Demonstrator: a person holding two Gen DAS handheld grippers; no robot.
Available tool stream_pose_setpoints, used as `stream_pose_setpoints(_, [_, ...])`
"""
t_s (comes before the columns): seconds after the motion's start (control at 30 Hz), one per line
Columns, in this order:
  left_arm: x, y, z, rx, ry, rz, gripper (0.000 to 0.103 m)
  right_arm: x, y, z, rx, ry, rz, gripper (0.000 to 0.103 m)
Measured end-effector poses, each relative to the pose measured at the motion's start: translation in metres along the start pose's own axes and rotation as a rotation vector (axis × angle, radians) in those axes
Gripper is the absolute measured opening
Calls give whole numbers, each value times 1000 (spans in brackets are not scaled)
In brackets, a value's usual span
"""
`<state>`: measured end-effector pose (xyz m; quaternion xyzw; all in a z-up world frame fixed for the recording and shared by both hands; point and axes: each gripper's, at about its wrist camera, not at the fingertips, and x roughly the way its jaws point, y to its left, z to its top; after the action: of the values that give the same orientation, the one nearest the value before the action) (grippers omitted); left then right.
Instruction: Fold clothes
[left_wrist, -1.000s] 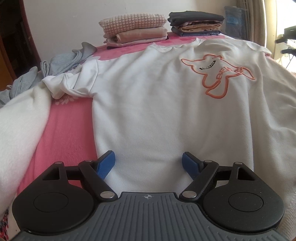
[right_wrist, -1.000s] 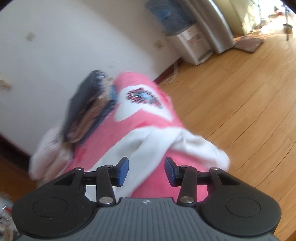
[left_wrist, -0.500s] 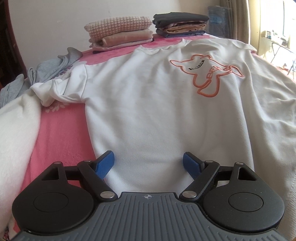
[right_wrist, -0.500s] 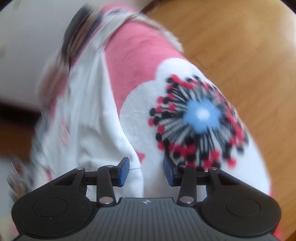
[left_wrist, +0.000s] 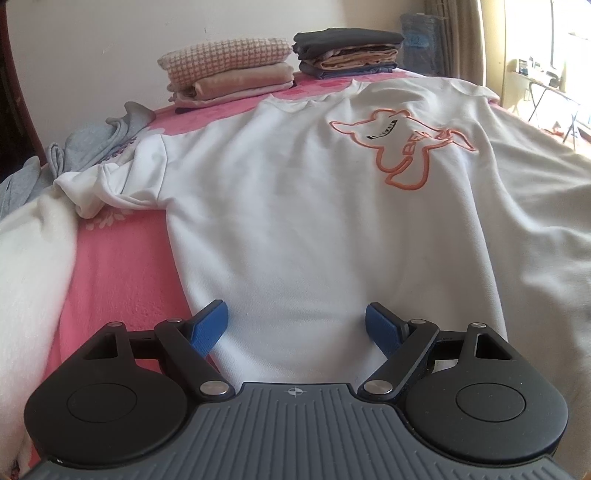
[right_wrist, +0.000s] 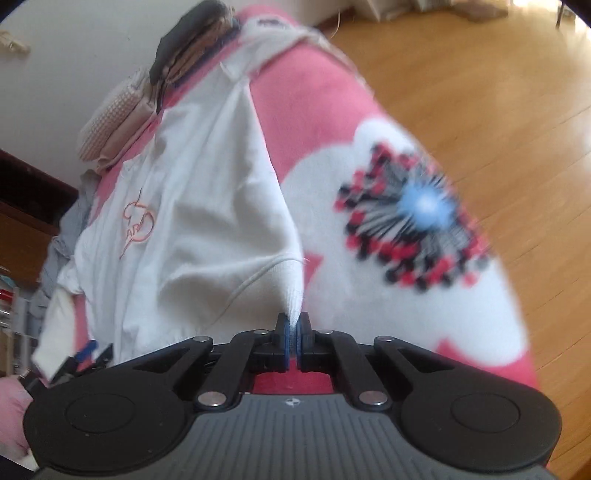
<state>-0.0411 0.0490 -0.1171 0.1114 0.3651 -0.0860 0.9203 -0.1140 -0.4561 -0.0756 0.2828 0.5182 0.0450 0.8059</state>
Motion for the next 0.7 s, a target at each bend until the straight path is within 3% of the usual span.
stream_pose_setpoints(0.17, [1, 0, 0, 18, 0, 4, 83, -11, -28, 4, 72, 2, -74, 3])
stream_pose_setpoints(0.3, [1, 1, 0, 33, 0, 0, 83, -20, -31, 5, 62, -17, -71, 3])
stream_pose_setpoints(0.43, [-3, 3, 2, 40, 16, 18, 83, 5, -42, -2, 32, 58, -139, 3])
stream_pose_setpoints(0.47, [-6, 4, 3, 41, 26, 28, 83, 7, -45, -4, 42, 49, -123, 3])
stream_pose_setpoints(0.57, [-28, 18, 2, -17, 82, 32, 83, 3, -51, -6, 73, 13, -69, 4])
stream_pose_setpoints(0.7, [-64, 50, -12, -264, 203, -84, 83, -11, -64, -6, 134, -10, 6, 8])
